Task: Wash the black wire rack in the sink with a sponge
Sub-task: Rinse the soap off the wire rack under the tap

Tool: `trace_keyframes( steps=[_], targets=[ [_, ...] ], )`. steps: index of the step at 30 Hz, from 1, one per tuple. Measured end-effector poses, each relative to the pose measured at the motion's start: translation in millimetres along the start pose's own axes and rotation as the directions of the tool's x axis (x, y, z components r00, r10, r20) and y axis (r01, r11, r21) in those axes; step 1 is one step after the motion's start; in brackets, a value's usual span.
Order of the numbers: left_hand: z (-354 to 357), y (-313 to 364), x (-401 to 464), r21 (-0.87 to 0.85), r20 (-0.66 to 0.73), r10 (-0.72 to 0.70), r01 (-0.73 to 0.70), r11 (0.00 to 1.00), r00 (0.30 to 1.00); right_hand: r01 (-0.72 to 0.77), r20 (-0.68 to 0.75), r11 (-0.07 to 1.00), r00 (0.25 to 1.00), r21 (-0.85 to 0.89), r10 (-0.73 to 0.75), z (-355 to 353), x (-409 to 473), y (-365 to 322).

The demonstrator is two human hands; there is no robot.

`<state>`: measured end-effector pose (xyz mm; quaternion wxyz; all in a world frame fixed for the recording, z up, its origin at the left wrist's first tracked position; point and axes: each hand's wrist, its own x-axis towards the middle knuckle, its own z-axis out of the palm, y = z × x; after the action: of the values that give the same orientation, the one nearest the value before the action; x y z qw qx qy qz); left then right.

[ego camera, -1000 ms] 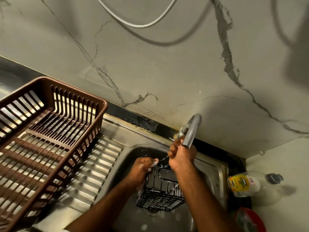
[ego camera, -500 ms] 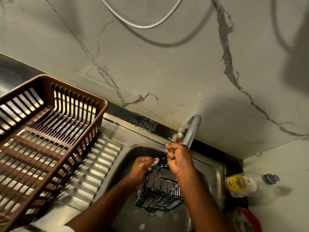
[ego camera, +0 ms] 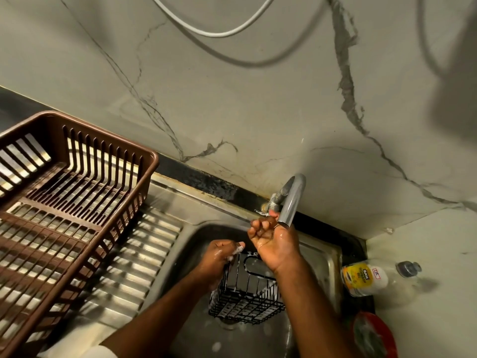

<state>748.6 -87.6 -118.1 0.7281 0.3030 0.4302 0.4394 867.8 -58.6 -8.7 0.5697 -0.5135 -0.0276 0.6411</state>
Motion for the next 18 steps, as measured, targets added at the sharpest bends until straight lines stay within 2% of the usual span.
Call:
trace_keyframes(
  steps=[10,15,18],
  targets=[
    [2.0,4.2,-0.4,-0.012,0.015,0.003,-0.003,1.0,1.0,-0.016,-0.01,0.99,1.0,0.142,0.017,-2.4,0.5,2.6],
    [0.4,5.0,-3.3,0.006,0.008,-0.009,0.009,1.0,1.0,0.174,-0.139,0.985,0.975,0.003,-0.172,4.8,0.7,5.1],
    [-0.8,5.5,-4.7,0.019,0.01,-0.016,0.016,1.0,1.0,0.188,-0.238,0.978,0.95,-0.088,-0.204,5.8,0.9,7.0]
  ],
)
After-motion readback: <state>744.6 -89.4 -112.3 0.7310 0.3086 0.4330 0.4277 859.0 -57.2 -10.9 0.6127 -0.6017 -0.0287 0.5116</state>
